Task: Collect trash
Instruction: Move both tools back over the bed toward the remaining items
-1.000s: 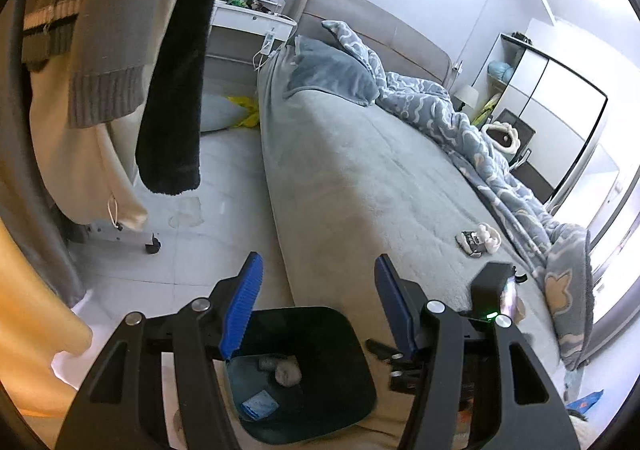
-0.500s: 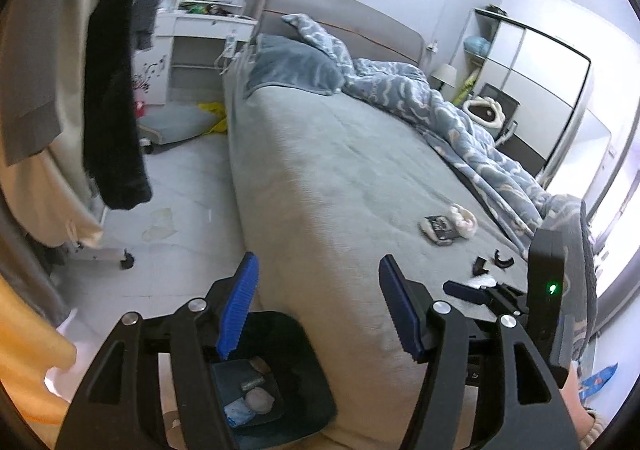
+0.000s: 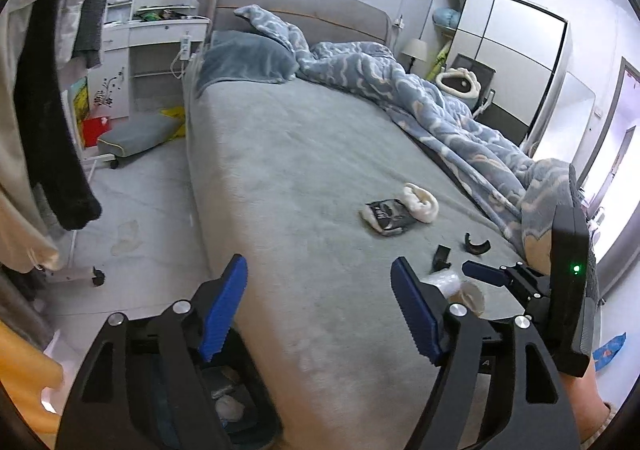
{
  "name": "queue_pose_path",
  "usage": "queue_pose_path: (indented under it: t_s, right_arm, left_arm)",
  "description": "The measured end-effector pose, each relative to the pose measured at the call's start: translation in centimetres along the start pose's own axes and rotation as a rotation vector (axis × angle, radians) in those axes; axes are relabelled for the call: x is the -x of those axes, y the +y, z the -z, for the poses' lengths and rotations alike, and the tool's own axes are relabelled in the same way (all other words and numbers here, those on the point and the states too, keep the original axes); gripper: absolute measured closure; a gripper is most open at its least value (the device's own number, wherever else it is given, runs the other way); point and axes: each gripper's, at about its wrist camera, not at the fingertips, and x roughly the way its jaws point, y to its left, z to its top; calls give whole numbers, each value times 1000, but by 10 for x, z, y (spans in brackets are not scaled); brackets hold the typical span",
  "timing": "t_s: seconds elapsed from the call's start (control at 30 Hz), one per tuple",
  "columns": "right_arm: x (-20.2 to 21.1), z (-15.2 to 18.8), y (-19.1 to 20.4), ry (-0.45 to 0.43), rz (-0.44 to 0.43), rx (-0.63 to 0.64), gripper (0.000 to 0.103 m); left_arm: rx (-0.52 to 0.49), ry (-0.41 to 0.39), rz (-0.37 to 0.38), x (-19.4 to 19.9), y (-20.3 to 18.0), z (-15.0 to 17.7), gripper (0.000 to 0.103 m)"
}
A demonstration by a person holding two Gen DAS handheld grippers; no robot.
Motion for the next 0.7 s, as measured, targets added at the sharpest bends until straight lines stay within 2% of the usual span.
queue_pose_path:
  t_s: [0.3,0.53,0.7]
  right_arm:
    - [-6,17,-39,44,16,-29,15]
    - [-13,30,-61,73,-42,-80,15]
    - [-11,33,-69,75,-64,-85,28]
  left_arm:
    - [17,50,9,-36,-31,1,15]
    - [7,88,27,-58,-57,6,11]
    - [-11,104,35,-71,-74,10,10]
